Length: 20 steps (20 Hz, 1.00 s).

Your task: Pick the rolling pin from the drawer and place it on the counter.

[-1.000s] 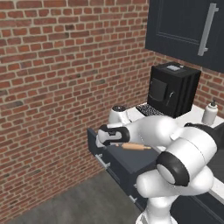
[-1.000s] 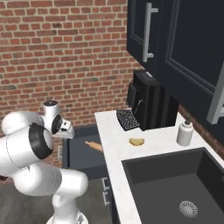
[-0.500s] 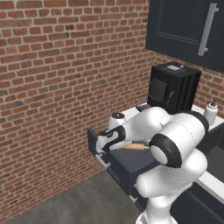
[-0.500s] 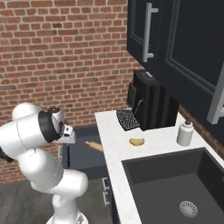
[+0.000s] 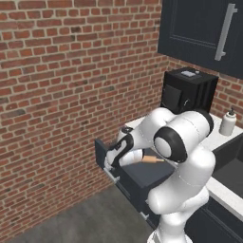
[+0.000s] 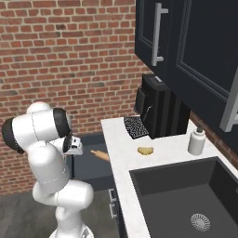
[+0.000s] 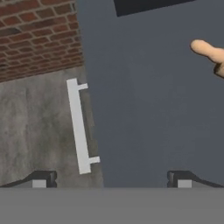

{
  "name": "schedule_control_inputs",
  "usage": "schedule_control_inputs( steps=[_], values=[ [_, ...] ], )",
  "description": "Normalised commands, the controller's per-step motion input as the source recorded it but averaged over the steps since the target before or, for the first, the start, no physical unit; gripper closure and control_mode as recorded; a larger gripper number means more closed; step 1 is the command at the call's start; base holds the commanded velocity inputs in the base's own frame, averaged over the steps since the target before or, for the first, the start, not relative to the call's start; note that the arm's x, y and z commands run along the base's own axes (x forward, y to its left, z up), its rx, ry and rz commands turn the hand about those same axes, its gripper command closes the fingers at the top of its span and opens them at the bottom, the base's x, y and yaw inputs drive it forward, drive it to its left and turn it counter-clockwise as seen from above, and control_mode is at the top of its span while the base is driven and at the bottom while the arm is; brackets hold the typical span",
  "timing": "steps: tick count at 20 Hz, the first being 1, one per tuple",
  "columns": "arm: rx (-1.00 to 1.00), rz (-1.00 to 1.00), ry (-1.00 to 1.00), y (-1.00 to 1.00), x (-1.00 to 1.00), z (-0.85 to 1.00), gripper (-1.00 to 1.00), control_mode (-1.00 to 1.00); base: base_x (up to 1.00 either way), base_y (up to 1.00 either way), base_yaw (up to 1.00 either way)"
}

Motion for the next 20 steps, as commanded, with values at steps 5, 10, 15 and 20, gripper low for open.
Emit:
schedule_control_inputs(
  steps=[5,10,15,20],
  values=[
    [0.00,0.03,0.00,0.00,0.16,-0.38,-1.00,-1.00,0.00,0.00,0.00],
    [-0.01,0.05,0.00,0.21,0.10,-0.48,-1.00,-1.00,0.00,0.00,0.00],
    [-0.14,0.25,0.00,1.00,-0.81,-0.65,-1.00,-1.00,0.00,0.00,0.00],
    [-0.14,0.28,0.00,1.00,-1.00,-0.71,-1.00,-1.00,0.00,0.00,0.00]
  ],
)
